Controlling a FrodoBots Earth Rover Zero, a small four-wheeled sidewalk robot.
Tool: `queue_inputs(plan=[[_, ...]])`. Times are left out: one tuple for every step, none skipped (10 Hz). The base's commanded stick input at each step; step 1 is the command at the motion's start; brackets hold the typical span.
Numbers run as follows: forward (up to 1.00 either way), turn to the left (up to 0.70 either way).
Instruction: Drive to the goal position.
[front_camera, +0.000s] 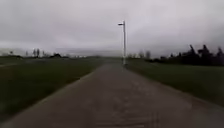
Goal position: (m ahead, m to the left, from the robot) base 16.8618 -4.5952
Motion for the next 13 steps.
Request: queue_inputs(plan=[[0.85,0.0],[0.75,0.0],[0.77,0.0],[0.85,0.0],[0.85,0.0],[0.85,0.0],[0.85,0.0],[0.85,0.0],[0.85,0.0],[0.85,0.0],[0.85,0.0],[0.85,0.0],[0.85,0.0]])
